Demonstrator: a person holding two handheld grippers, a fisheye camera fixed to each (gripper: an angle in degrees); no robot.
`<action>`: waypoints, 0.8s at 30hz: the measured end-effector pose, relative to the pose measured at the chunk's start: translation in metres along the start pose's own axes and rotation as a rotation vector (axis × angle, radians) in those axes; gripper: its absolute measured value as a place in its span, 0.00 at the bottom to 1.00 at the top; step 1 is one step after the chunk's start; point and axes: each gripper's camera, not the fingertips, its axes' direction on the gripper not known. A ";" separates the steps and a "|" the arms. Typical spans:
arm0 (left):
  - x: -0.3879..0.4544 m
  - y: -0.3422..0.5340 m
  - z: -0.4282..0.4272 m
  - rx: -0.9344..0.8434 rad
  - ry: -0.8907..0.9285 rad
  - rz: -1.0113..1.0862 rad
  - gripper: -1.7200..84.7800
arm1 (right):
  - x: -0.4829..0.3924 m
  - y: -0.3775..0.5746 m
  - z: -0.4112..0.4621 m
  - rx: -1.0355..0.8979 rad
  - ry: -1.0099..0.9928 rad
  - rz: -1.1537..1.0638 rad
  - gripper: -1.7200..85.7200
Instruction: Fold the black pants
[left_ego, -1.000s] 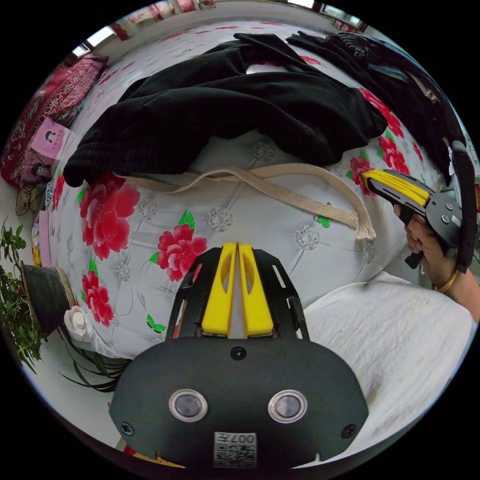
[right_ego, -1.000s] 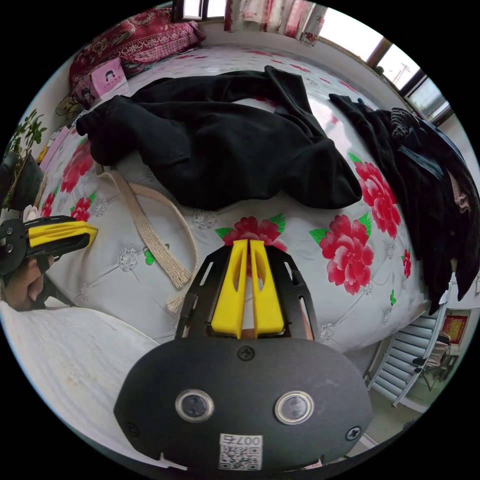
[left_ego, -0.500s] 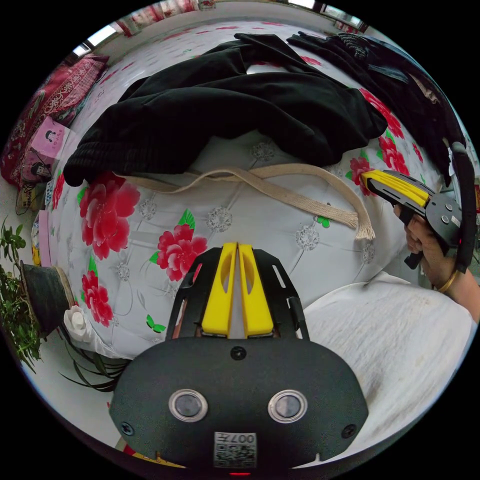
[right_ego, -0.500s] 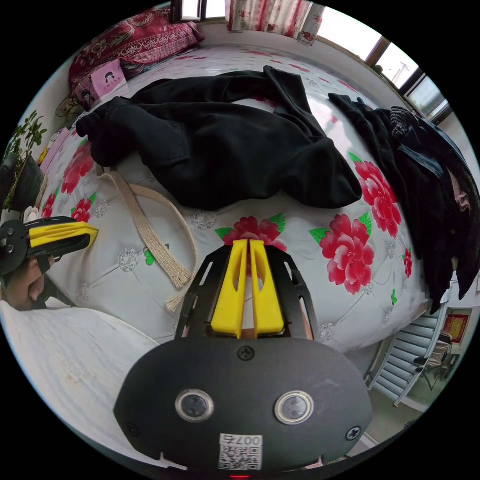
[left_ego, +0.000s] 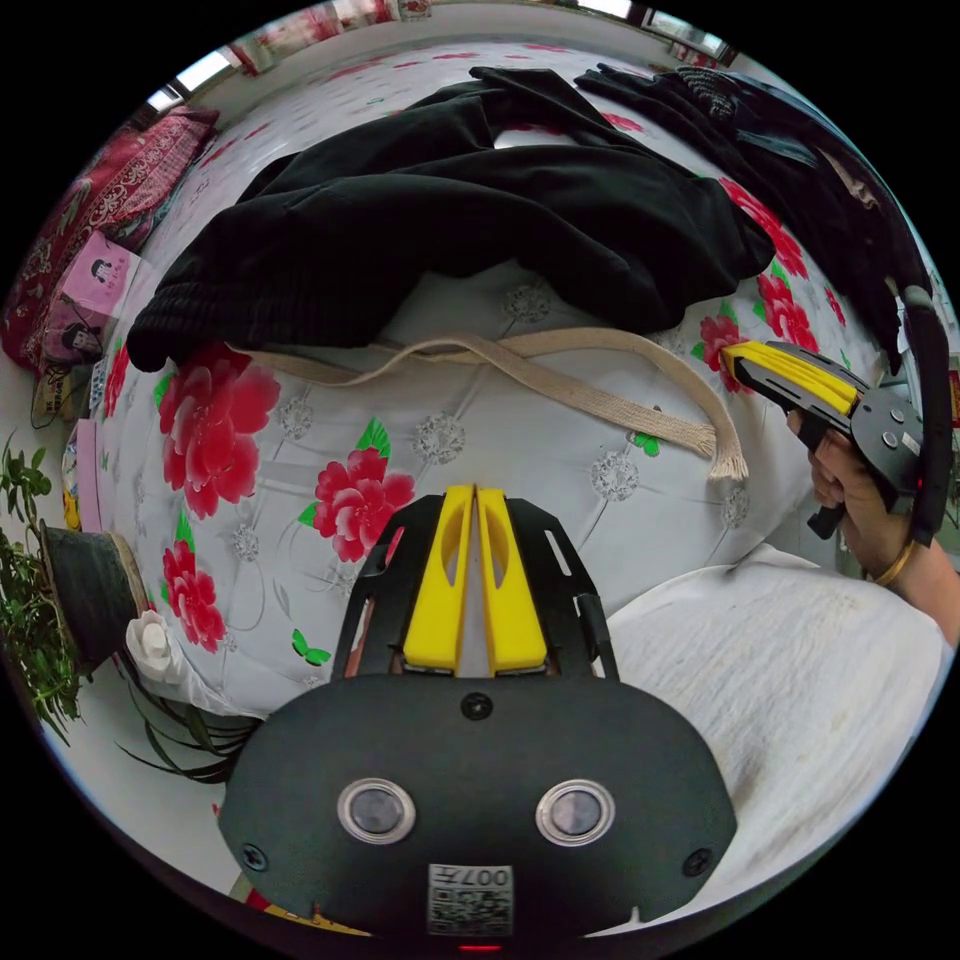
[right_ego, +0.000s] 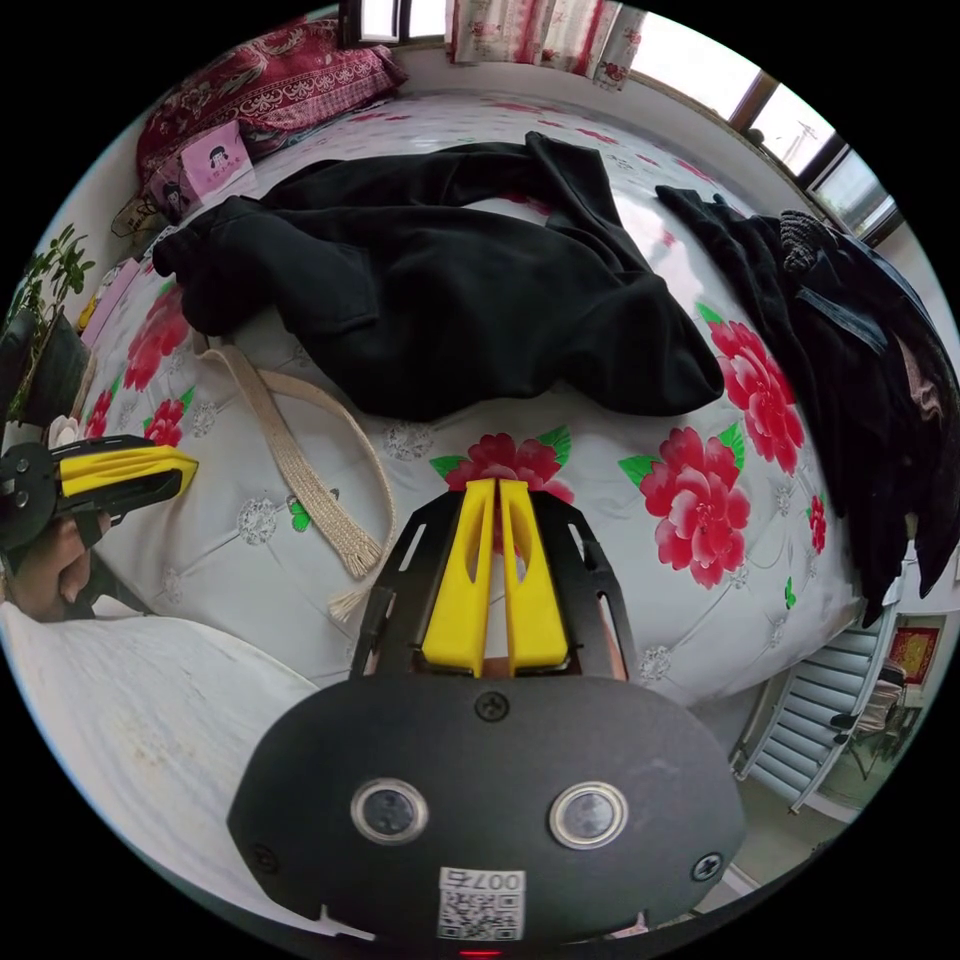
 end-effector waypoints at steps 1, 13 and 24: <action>0.000 0.000 0.000 0.000 0.000 0.000 0.01 | 0.001 0.000 0.000 0.000 0.000 0.000 0.02; 0.006 0.004 -0.001 0.000 0.002 -0.001 0.01 | 0.026 -0.002 0.001 0.006 -0.013 0.002 0.02; -0.001 0.011 -0.002 -0.003 0.051 -0.038 0.01 | 0.079 -0.008 0.000 -0.030 -0.141 0.046 0.03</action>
